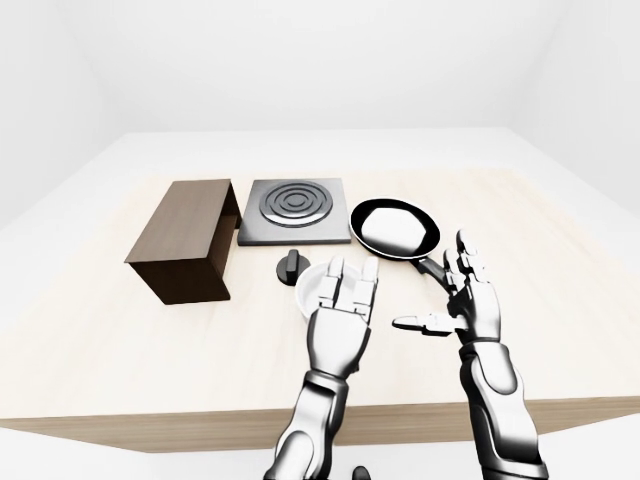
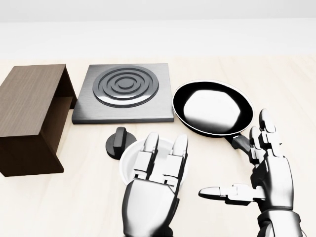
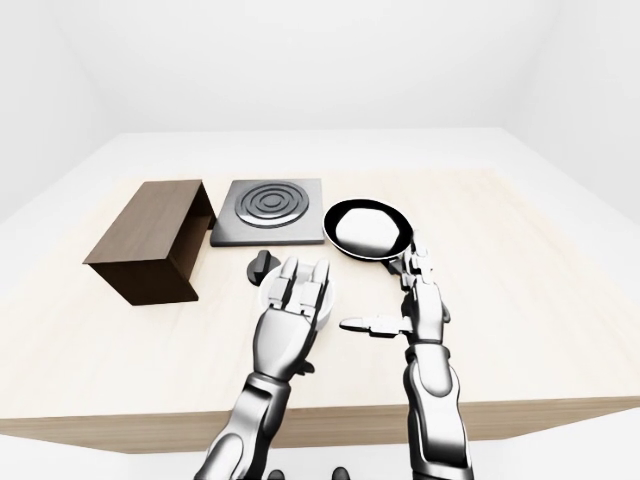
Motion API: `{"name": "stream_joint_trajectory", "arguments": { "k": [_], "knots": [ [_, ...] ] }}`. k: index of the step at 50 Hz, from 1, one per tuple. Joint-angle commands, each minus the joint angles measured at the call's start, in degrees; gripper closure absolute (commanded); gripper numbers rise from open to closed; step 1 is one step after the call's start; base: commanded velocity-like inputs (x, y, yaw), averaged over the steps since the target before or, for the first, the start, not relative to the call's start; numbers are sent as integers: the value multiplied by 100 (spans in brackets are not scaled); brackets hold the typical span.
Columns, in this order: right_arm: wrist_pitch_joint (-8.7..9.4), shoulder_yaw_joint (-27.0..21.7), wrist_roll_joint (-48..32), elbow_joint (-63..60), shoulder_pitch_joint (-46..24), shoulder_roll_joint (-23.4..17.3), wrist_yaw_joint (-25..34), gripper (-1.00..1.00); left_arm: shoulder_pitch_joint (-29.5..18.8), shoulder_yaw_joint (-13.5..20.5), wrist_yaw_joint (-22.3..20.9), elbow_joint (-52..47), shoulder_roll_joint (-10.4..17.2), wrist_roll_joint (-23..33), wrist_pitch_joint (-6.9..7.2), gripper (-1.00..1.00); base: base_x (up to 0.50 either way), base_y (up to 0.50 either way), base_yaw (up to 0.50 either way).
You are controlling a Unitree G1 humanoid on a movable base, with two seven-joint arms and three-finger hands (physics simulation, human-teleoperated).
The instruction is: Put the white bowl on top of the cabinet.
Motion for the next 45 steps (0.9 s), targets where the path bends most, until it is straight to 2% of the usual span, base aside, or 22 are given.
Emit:
{"name": "stream_joint_trajectory", "arguments": {
  "k": [1, 10, 24, 31, 32, 45],
  "knots": [
    [0, 2, 0, -4, 0, 1, -1, -100, -216, 304, -344, 204, -57, 208, 0, -100, 0, 0, 0],
    [0, 4, 0, -18, 8, 3, 1, -100, -455, 600, -584, 391, -102, 288, 0, -100, 0, 0, 0],
    [-61, 39, -31, 44, 17, 12, -3, -100, -656, 866, -554, 960, -117, 280, 0, -100, 0, 0, 0],
    [-58, 51, -41, 63, 2, 12, -12, -100, -961, 1129, -405, 1587, -127, 161, 0, -100, 0, 0, 0],
    [-114, 108, -100, 102, 26, 29, -17, -100, -1556, 1508, -205, 2751, -136, -110, 0, -100, 0, 0, 0],
    [-127, 115, -101, 127, 17, 27, -21, -100, -1728, 1539, -17, 3078, -109, -317, 0, -100, 0, 0, 0]
  ]
}}
